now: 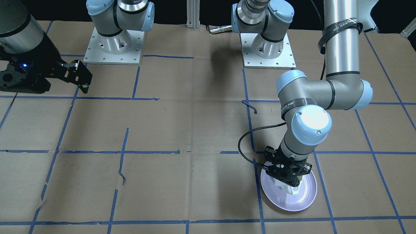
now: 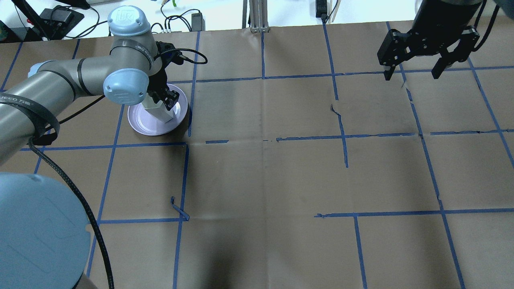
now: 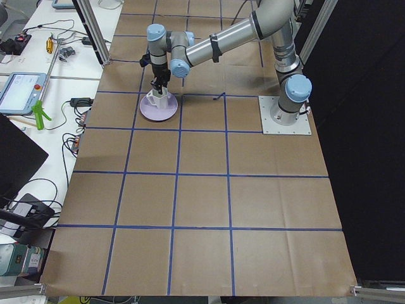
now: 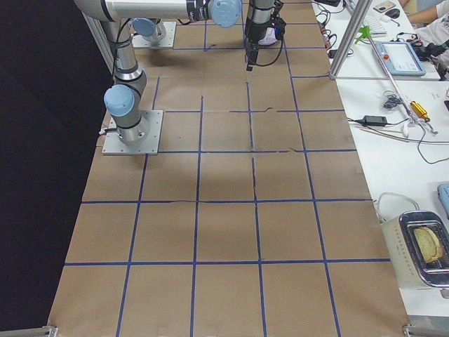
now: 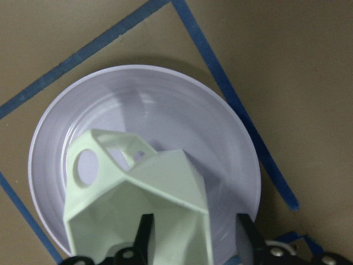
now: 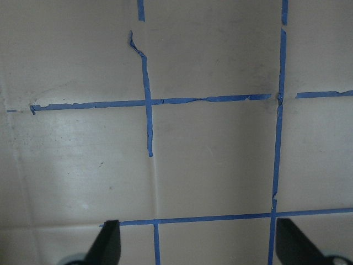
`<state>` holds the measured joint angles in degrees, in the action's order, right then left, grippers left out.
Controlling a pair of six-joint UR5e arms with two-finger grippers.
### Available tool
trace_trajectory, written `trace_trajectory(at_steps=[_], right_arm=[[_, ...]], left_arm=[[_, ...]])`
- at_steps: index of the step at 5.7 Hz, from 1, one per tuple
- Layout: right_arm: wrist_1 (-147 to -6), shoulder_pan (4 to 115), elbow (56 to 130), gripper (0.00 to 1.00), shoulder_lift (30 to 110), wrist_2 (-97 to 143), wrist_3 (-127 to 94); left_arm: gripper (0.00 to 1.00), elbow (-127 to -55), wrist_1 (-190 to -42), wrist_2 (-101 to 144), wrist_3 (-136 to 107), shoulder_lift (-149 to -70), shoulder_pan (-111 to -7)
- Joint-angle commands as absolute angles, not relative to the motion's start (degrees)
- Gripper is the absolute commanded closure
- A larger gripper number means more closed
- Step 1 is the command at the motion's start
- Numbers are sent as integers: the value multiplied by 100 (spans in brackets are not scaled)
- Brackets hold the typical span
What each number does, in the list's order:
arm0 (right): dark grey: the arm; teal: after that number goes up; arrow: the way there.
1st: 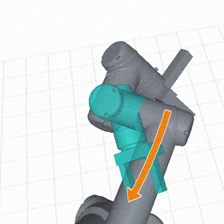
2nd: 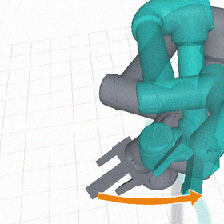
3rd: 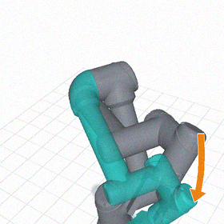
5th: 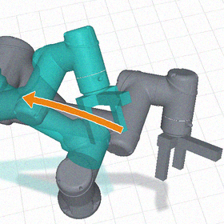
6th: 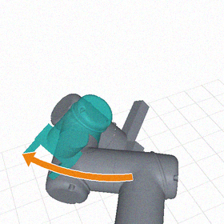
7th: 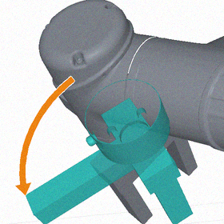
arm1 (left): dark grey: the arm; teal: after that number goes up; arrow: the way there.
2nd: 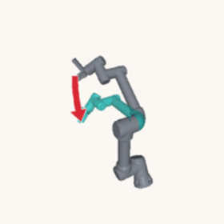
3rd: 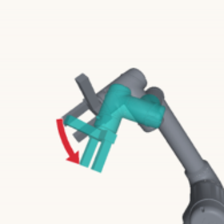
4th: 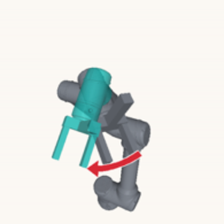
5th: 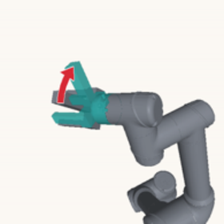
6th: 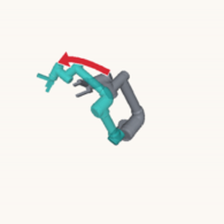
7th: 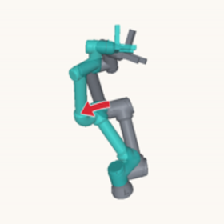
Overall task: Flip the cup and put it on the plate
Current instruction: 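Open the left gripper and raise it away from the cup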
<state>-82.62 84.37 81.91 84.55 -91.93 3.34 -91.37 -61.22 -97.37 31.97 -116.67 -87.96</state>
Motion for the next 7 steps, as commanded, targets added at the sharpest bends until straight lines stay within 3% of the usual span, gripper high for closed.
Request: trace_trajectory(at_steps=[1,5,7], right_arm=[[-8262,8438,8191,0,8455,-9193,334],[-8262,8438,8191,0,8455,-9193,334],[-8262,8438,8191,0,8455,-9193,334]], left_arm=[[2,-8852,-6974,-9686,2607,-11201,-8789],[3,-7929,-9514,-9109,1120,-9979,-8877],[2,-8067,-9624,-9062,818,-9791,-8886]])
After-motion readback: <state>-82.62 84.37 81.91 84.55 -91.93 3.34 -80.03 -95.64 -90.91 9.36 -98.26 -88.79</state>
